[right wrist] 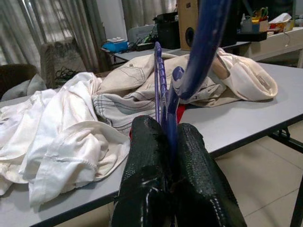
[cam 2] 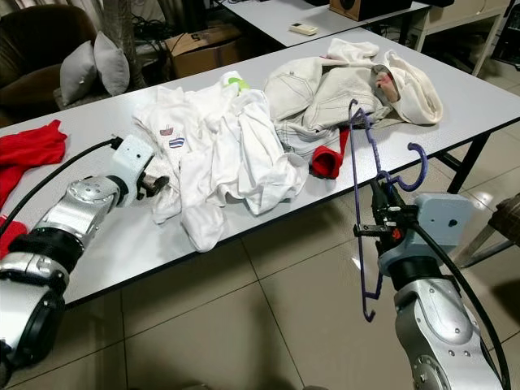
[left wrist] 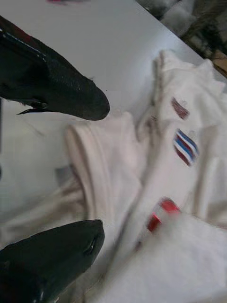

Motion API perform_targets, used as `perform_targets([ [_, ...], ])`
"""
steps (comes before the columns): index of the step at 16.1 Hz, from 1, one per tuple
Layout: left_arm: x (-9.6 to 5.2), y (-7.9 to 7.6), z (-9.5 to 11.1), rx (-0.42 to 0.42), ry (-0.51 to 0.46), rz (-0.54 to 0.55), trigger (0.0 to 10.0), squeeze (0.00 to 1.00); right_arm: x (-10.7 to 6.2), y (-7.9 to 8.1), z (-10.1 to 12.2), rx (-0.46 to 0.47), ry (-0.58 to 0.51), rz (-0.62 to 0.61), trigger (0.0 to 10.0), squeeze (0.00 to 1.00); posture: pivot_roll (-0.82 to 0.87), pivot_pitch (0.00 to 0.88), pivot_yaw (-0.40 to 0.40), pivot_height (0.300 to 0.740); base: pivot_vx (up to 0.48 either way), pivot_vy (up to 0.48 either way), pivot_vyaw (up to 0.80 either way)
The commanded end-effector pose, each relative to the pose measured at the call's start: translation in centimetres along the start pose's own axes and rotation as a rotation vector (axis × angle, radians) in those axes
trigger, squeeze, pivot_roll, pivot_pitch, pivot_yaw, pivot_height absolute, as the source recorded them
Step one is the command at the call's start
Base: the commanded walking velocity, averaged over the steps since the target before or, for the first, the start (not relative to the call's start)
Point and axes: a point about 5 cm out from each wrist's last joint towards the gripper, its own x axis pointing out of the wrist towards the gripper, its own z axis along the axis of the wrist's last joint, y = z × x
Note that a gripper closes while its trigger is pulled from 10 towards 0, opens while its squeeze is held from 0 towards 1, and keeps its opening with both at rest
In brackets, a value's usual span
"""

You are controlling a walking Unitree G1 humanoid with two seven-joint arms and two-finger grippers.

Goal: Hang hanger

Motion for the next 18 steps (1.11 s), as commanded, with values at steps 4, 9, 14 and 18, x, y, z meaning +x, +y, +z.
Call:
perform_targets([
  [4,-0.2,1.6,-0.8,-0.015,0.024,0.088,10.0,0.0,0.4,0.2,0.8,-0.013,-0.004,0.046,10.0,0.0,-0.2,0.008,0.087,0.74,0.0,0.0,0.0],
  [9,0.1,1.0,0.1,-0.053,-0.043,0.138,6.8,0.0,0.3,0.0,1.4,-0.031,0.008,0.051,10.0,0.0,-0.22,0.067,0.041,0.74,0.0,0.0,0.0],
  [14,-0.1,1.5,-0.4,-0.09,-0.057,0.194,5.3,0.0,-0.4,0.2,1.7,-0.037,0.029,0.065,10.0,0.0,-0.25,0.103,0.028,0.74,0.0,0.0,0.0],
  [18,-0.3,2.3,-0.2,-0.131,-0.087,0.242,3.2,0.0,-0.6,0.1,1.9,-0.041,0.037,0.065,10.0,0.0,-0.26,0.105,0.025,0.74,0.0,0.0,0.0],
])
